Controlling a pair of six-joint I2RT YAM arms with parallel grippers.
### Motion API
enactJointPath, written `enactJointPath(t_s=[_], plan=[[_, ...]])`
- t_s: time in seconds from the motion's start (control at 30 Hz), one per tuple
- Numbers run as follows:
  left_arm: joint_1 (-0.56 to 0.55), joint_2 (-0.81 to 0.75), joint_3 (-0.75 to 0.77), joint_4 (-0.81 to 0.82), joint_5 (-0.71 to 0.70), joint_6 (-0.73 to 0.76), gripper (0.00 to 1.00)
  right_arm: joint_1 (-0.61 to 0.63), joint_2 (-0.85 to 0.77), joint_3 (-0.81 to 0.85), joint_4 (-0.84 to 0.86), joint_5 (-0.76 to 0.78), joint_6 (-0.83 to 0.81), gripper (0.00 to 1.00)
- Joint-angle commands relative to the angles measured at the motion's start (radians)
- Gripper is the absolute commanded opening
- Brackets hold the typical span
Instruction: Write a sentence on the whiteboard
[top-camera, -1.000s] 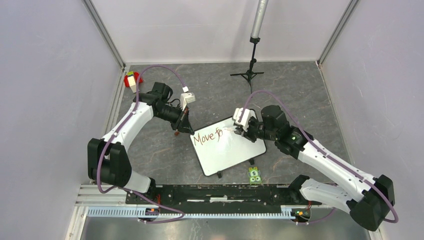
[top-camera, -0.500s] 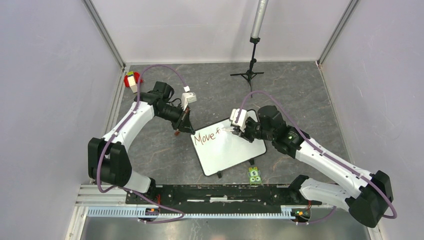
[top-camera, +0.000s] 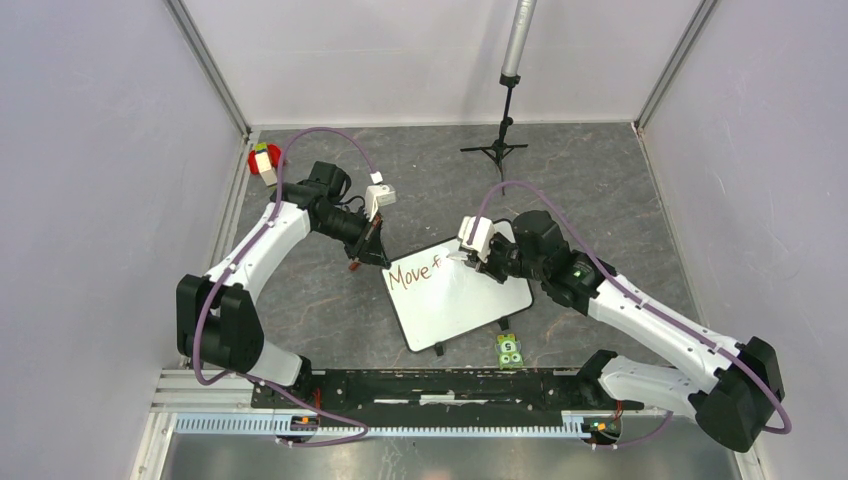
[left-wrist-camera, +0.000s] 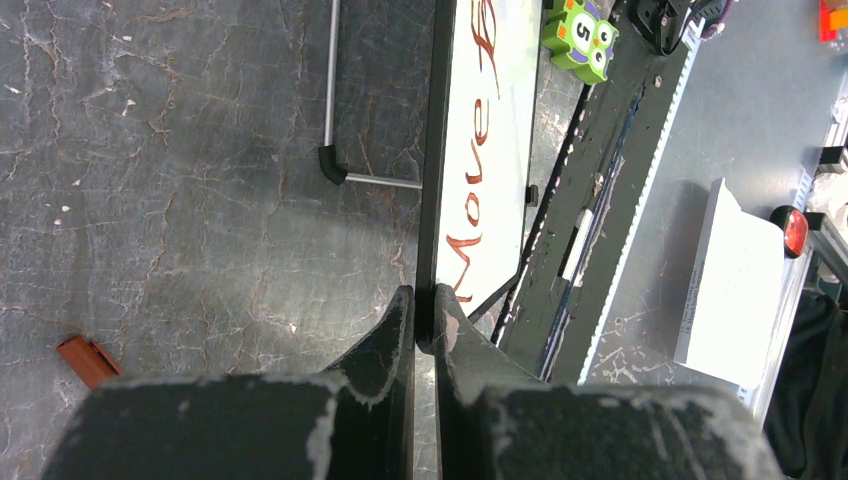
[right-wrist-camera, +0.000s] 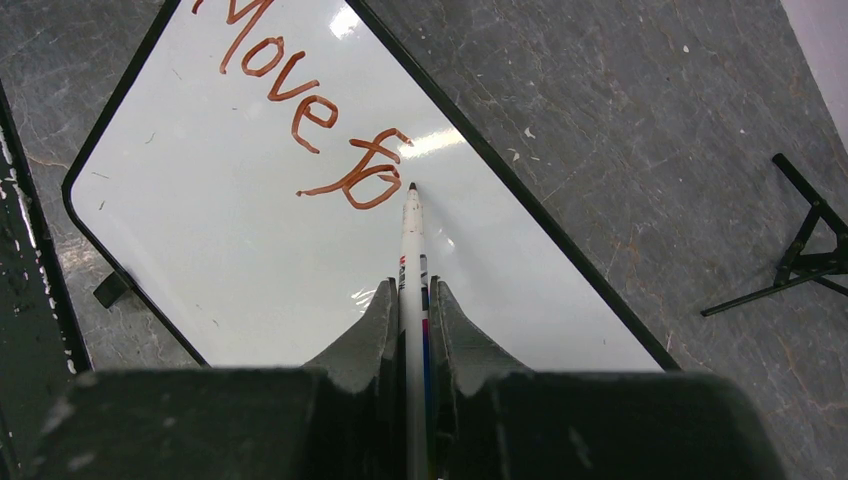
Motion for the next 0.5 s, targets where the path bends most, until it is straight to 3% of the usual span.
enactJointPath(t_s=[0.0, 0.47], plan=[[-0.037, 0.027, -0.010, -0.047, -0.068, 0.015, 0.02, 0.003, 0.005, 0.016, 0.040, 0.011, -0.009, 0.00], [-0.038, 0.015, -0.016, -0.047, -0.076, 0.014, 0.02, 0.004, 0.000, -0.007, 0.012, 0.080, -0.024, 0.00]])
